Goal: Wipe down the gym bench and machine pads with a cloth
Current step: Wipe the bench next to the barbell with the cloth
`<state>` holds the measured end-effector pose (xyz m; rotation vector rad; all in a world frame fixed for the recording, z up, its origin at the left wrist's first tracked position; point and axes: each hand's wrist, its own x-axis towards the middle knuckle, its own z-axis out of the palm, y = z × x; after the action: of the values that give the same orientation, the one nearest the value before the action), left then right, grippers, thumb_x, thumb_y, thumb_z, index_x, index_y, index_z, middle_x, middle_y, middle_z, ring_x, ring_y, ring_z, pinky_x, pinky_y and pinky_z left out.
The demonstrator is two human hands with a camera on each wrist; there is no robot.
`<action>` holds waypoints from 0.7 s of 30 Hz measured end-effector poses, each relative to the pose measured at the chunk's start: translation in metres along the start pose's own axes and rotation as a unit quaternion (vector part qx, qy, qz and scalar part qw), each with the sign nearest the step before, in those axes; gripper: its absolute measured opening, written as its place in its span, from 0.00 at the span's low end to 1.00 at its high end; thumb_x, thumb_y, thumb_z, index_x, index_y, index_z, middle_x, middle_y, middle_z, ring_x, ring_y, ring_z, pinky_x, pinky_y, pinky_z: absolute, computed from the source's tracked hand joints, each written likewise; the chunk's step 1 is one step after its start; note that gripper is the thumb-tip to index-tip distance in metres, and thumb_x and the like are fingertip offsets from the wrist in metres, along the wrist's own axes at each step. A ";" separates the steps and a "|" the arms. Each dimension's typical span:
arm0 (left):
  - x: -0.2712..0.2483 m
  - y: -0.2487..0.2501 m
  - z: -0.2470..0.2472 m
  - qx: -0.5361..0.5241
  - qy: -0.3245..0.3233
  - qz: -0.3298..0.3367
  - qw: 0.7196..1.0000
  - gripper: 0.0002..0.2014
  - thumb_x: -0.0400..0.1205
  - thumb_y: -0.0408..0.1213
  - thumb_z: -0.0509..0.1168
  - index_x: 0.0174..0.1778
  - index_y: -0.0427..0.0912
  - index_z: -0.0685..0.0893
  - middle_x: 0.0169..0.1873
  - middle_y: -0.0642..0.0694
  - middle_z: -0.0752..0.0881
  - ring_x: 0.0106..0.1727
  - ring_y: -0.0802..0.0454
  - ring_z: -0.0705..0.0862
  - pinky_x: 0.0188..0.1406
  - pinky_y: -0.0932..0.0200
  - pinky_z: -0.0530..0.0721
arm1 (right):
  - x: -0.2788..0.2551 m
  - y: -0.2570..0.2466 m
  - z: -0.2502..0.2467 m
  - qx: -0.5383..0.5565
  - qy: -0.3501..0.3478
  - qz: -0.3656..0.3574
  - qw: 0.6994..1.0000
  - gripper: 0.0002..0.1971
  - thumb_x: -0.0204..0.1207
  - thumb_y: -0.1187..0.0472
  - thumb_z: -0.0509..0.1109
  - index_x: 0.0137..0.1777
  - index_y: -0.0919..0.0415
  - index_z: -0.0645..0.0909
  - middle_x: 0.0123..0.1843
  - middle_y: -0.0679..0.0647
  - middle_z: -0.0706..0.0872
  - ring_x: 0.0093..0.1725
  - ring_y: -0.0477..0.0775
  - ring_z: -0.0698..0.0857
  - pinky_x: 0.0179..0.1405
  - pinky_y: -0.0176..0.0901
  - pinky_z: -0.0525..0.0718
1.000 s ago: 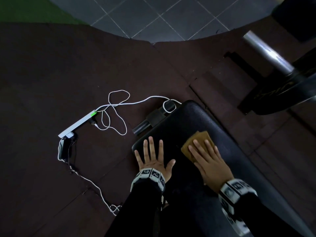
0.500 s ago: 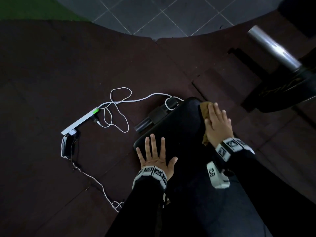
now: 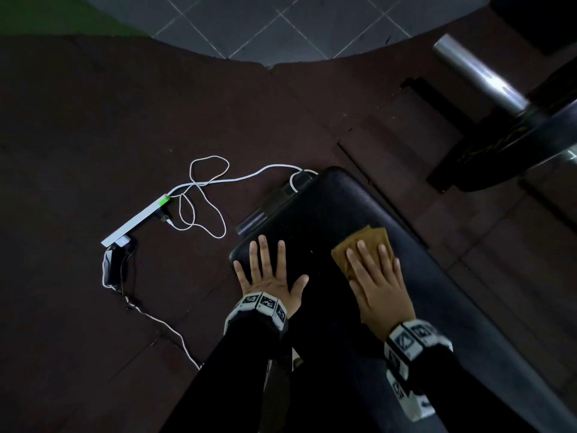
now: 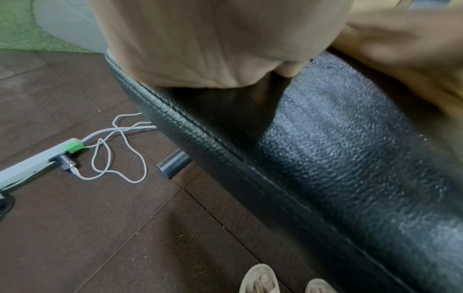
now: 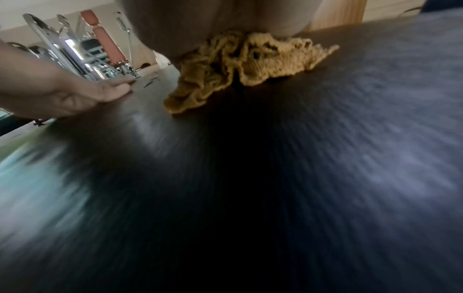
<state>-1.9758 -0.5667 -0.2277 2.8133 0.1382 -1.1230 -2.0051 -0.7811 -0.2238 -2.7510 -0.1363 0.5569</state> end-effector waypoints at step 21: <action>-0.076 0.140 0.049 -0.028 0.111 0.101 0.988 0.40 0.79 0.63 0.42 0.83 0.42 0.44 0.83 0.41 0.41 0.84 0.38 0.43 0.79 0.33 0.38 | -0.034 0.067 -0.015 0.083 -0.011 0.348 0.934 0.39 0.77 0.32 0.51 0.83 0.46 0.42 0.85 0.53 0.48 0.84 0.58 0.44 0.79 0.65 0.40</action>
<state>-2.0465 -0.7147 -0.2011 2.8171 -0.0954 -0.7496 -2.0281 -0.8535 -0.2211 -2.5714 0.8702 0.7240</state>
